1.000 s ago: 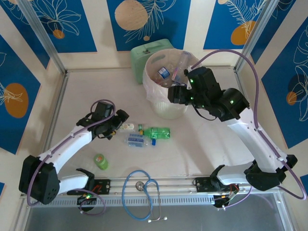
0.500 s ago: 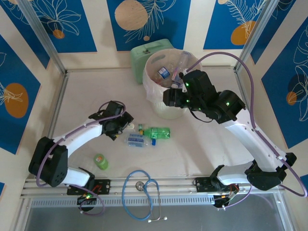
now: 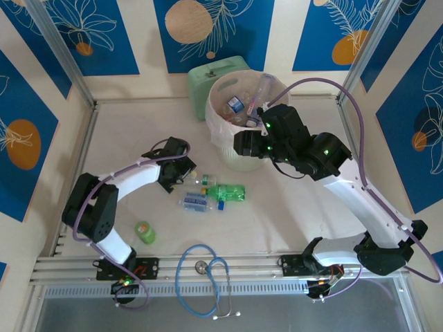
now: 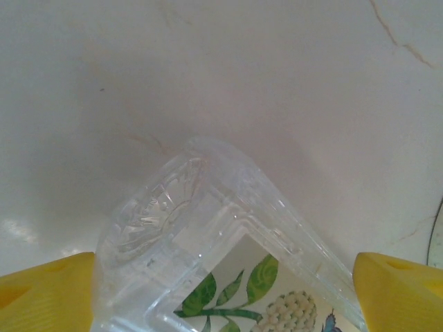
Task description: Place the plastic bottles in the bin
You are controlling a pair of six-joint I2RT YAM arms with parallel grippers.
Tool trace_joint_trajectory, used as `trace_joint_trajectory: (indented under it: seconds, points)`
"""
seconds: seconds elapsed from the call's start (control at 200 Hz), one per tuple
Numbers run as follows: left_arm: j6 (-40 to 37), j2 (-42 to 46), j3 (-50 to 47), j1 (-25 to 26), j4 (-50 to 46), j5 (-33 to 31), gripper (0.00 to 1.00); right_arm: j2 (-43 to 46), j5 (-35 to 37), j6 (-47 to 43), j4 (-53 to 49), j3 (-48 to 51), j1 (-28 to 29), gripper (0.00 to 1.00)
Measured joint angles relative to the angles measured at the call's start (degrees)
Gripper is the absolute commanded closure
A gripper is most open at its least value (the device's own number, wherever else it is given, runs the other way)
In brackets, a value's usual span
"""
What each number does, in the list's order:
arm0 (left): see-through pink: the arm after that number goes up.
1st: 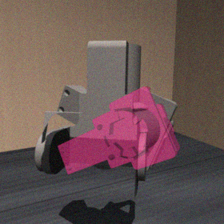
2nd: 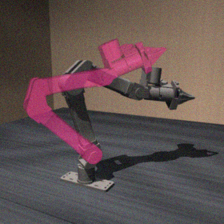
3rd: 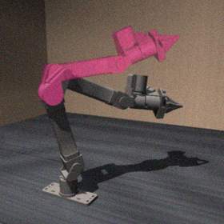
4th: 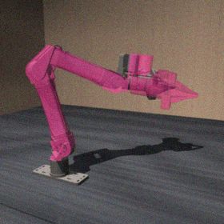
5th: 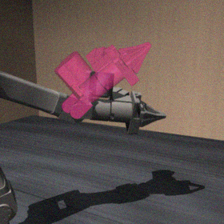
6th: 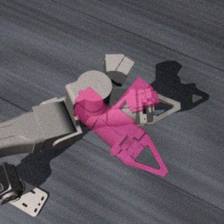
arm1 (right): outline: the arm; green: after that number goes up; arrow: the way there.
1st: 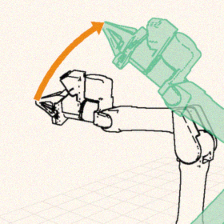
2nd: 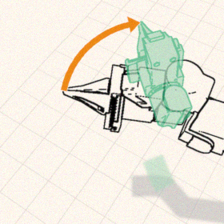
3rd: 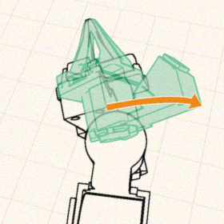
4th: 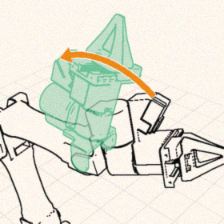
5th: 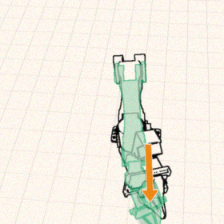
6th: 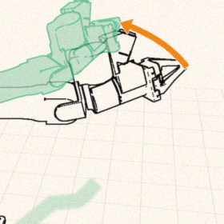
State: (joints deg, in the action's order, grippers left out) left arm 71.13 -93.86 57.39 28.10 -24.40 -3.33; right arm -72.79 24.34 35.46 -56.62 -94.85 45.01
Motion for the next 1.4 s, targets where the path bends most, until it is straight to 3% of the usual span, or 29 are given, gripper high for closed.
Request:
trace_joint_trajectory:
  seconds: [0.34,0.69,0.945,1.401]
  points:
    - [-1.60,-6.08,2.32,-0.04,-0.63,0.04,0.07,0.63,-0.42,0.55,0.07,0.17,0.04,0.19]
    - [-2.60,-6.95,3.37,-0.24,-0.66,0.15,0.30,1.33,-0.37,0.61,0.04,1.01,0.37,0.21]
    - [-2.64,-6.91,3.67,-0.98,-0.42,0.37,0.36,1.86,-0.87,1.05,0.11,1.81,0.42,0.21]
    - [-4.52,12.33,4.72,-8.02,2.58,10.01,0.40,-1.31,-18.25,1.01,6.05,4.98,0.28,0.16]
